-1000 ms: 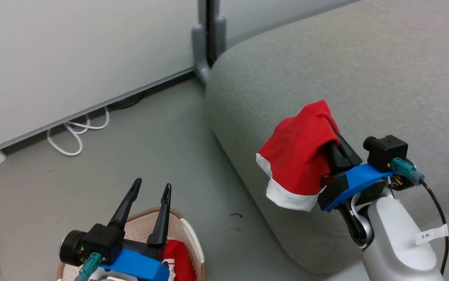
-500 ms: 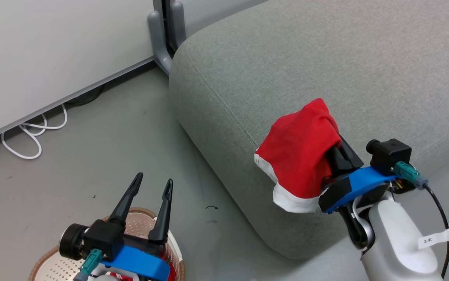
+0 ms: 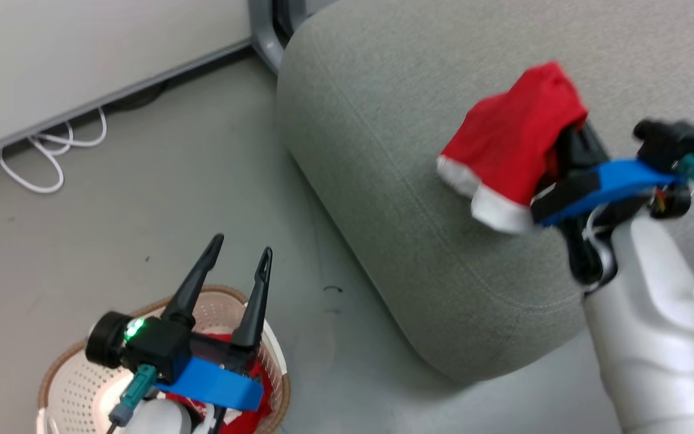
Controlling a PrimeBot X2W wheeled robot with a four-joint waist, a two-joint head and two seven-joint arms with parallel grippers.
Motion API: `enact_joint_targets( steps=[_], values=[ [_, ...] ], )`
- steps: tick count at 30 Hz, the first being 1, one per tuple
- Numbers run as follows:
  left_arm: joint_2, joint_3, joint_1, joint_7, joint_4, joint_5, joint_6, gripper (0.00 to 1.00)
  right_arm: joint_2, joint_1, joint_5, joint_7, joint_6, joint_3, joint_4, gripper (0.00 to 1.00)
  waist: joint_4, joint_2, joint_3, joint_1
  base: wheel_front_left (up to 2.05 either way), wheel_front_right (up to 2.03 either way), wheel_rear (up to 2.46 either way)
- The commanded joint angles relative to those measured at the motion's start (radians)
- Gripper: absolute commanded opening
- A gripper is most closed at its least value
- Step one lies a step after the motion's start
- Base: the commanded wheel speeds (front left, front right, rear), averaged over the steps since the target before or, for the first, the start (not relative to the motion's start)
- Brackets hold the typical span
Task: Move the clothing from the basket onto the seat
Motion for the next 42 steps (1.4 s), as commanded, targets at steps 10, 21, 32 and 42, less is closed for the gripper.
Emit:
enact_joint_targets(
  steps=[10, 21, 32, 42],
  values=[
    [0.090, -0.021, -0.123, -0.003, -0.102, 0.027, -0.007, 1.00, -0.119, -0.356, 0.041, 0.014, 0.000, -0.248, 0.141, 0.00, 0.105, -0.0001, 0.291, 0.0000, 0.00, 0.00, 0.00],
    [0.132, -0.023, -0.182, 0.012, -0.225, 0.041, -0.007, 1.00, -0.273, -0.488, -0.090, -0.052, 0.000, -0.542, 0.290, 0.00, 0.174, -0.0001, 0.446, 0.0000, 0.00, 0.00, 0.00],
    [0.136, -0.044, -0.191, 0.010, -0.216, 0.042, -0.003, 1.00, -0.251, -0.441, -0.287, -0.016, 0.000, -0.661, 0.479, 1.00, 0.191, -0.0001, 0.434, 0.0000, 0.00, 0.00, 0.00],
    [0.101, -0.056, -0.194, 0.001, -0.146, 0.016, -0.001, 1.00, -0.238, -0.419, -0.353, -0.034, 0.000, -0.644, 0.519, 1.00, 0.206, -0.0001, 0.352, 0.0000, 0.00, 0.00, 0.00]
  ],
)
